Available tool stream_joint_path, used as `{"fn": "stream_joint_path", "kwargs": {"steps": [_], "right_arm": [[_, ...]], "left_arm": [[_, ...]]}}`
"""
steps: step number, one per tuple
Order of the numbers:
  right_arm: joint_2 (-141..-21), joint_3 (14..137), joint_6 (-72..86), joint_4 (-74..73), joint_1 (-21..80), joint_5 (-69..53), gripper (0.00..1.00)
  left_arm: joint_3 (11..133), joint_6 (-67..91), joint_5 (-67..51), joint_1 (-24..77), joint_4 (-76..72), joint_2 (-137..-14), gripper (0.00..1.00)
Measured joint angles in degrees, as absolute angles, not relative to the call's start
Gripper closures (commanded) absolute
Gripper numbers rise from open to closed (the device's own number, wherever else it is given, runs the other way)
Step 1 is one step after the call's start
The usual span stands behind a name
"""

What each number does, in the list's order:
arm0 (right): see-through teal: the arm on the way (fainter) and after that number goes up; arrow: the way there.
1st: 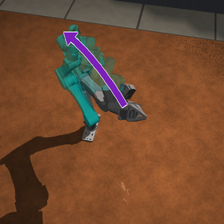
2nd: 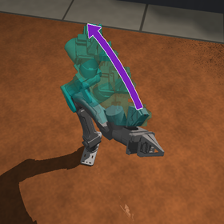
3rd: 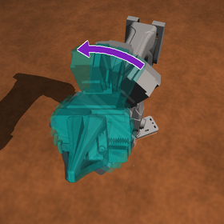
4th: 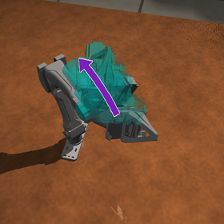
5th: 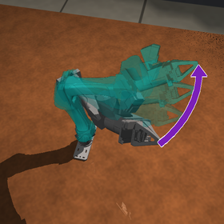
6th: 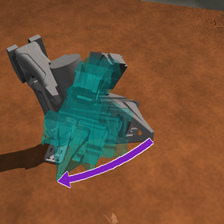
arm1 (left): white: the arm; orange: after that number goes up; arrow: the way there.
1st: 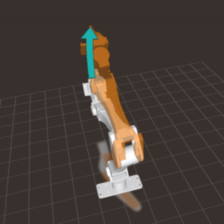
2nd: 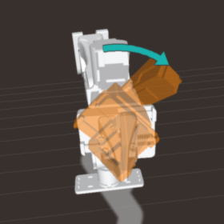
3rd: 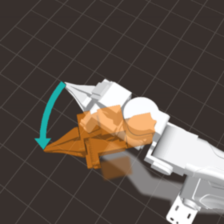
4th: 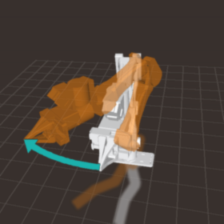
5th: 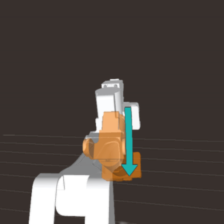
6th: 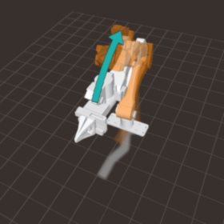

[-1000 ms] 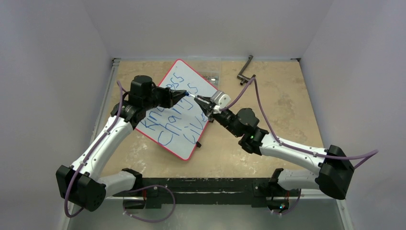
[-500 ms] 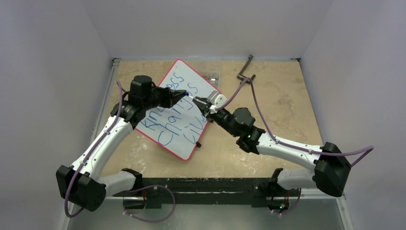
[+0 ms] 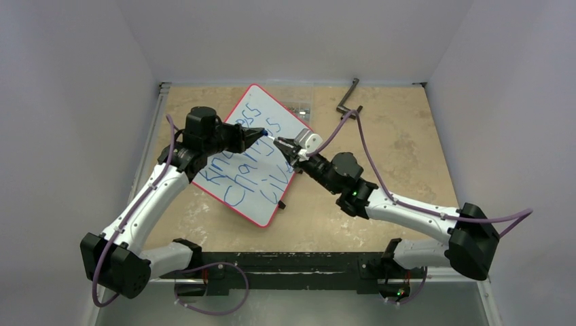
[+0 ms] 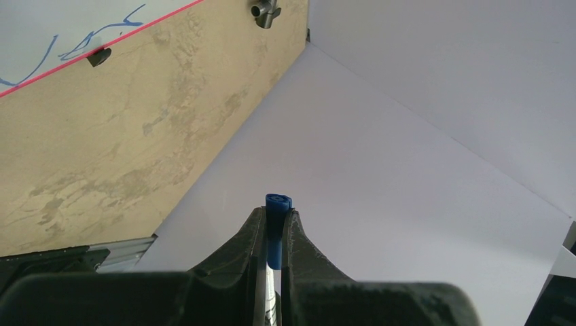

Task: Write a sentence on the whiteboard
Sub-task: Close the whiteboard marker at the center of the board.

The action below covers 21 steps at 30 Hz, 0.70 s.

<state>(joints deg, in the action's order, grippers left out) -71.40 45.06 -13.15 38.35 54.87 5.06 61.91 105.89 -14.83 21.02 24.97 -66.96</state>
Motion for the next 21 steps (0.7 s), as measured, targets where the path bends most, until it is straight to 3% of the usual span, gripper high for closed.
{"fn": "stream_joint_path", "kwargs": {"steps": [21], "right_arm": [[-70.91, 45.58, -13.15, 38.15, 55.11, 5.54, 1.00]], "left_arm": [[61.91, 105.89, -14.81, 21.02, 25.41, -67.64, 1.00]]}}
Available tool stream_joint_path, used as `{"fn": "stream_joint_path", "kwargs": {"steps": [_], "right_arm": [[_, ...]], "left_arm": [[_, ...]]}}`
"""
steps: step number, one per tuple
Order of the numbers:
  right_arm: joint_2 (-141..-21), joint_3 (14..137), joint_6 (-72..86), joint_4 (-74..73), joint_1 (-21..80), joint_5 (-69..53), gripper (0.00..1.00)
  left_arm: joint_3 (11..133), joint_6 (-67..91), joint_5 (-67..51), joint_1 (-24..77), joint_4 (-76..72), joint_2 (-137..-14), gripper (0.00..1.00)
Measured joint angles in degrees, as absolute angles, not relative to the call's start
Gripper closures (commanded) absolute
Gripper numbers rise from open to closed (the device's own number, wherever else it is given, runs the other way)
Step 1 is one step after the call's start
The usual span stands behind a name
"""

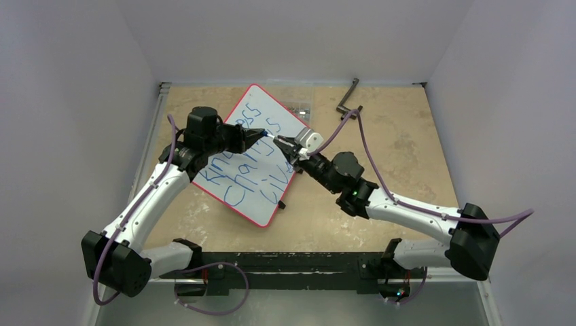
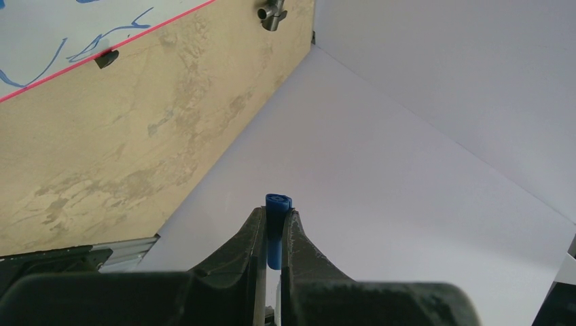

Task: Write a sentence on the whiteboard
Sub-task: Close the whiteboard marker at the center of the board.

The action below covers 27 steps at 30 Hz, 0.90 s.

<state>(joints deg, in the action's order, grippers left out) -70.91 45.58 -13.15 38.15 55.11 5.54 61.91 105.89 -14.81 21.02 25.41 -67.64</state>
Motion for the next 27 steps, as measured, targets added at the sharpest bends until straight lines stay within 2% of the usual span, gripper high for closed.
{"fn": "stream_joint_path", "kwargs": {"steps": [27], "right_arm": [[-72.49, 47.05, -13.10, 37.71, 55.61, 6.98, 1.00]], "left_arm": [[61.93, 105.91, -14.81, 20.14, 25.80, -67.64, 1.00]]}}
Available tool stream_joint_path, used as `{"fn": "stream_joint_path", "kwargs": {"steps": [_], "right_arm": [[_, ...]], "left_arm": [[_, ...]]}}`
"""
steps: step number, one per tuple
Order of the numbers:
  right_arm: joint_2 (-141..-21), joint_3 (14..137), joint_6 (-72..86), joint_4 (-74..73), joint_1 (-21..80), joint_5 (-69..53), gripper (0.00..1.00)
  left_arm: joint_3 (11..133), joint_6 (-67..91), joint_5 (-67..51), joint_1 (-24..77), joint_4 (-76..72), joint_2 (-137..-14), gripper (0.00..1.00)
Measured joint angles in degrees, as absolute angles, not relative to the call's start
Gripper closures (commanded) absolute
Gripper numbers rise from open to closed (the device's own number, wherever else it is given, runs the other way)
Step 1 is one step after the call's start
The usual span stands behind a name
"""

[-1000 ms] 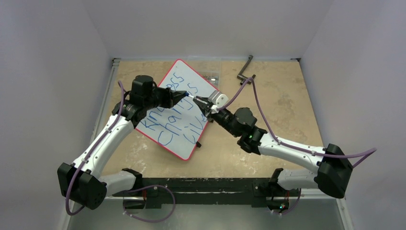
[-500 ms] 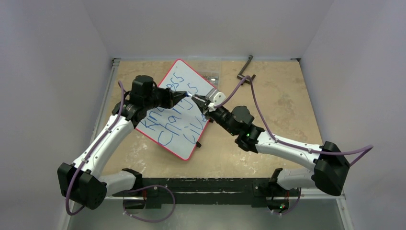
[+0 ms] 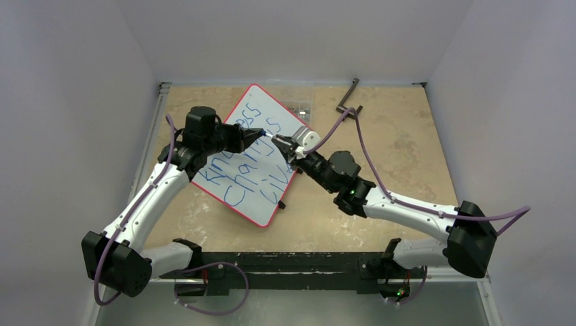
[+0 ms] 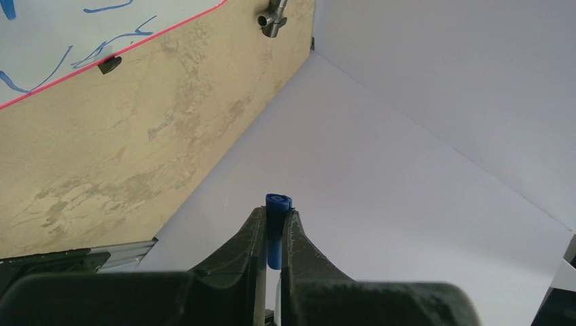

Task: Write a sentence on the whiteboard
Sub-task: Close the whiteboard marker at the center of the board.

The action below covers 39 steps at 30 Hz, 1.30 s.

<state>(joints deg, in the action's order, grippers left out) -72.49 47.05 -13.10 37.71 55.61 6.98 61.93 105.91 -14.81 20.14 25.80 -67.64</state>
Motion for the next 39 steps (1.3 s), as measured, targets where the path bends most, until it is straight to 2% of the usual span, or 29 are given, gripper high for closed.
{"fn": "stream_joint_path", "kwargs": {"steps": [39], "right_arm": [[-80.53, 53.36, -11.70, 38.41, 56.69, 8.40, 1.00]], "left_arm": [[61.93, 104.66, -12.16, 19.97, 27.53, -63.18, 1.00]]}}
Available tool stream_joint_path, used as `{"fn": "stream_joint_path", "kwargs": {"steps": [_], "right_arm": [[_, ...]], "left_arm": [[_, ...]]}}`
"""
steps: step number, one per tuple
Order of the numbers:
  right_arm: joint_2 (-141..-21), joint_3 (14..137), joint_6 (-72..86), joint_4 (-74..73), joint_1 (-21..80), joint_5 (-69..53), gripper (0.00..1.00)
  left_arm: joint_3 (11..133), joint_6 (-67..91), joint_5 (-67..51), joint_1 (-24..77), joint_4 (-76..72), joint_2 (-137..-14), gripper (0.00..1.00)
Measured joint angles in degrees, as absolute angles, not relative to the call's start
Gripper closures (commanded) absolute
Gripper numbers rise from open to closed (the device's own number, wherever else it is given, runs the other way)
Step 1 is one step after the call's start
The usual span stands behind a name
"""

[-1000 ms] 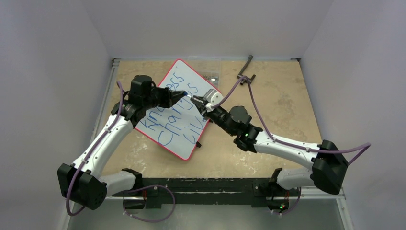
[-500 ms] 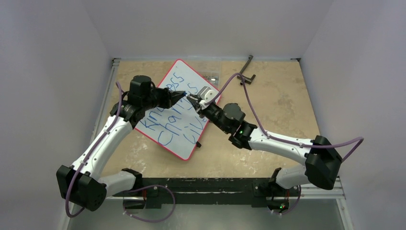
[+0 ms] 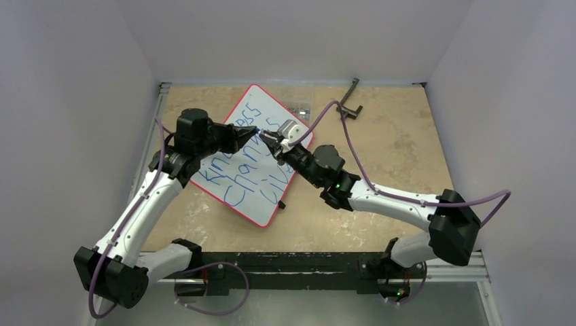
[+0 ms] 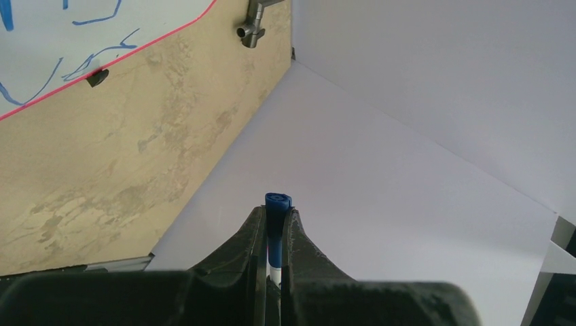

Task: Write a sentence on the whiteboard
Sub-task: Close the whiteboard marker at the center of the board.

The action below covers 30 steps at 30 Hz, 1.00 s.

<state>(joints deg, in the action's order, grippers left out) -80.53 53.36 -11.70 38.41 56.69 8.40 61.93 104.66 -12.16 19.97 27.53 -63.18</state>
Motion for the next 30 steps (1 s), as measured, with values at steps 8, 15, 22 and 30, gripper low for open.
{"fn": "stream_joint_path", "kwargs": {"steps": [8, 15, 22, 30], "right_arm": [[-81.89, 53.74, -7.62, 43.83, 56.45, 8.25, 1.00], [-84.07, 54.43, -1.37, 51.07, 55.90, 9.39, 1.00], [-86.61, 55.18, 6.15, 59.81, 55.81, 13.08, 1.00], [-91.48, 58.04, 15.88, 68.36, 55.79, 17.28, 1.00]], "left_arm": [[61.93, 101.86, -9.78, 20.51, 23.22, -62.17, 1.00], [61.93, 99.35, -4.82, 22.22, 18.59, -60.69, 1.00], [61.93, 97.71, 0.95, 25.19, 12.45, -59.88, 1.00], [61.60, 95.35, 4.58, 26.11, 5.56, -59.86, 1.00]]}}
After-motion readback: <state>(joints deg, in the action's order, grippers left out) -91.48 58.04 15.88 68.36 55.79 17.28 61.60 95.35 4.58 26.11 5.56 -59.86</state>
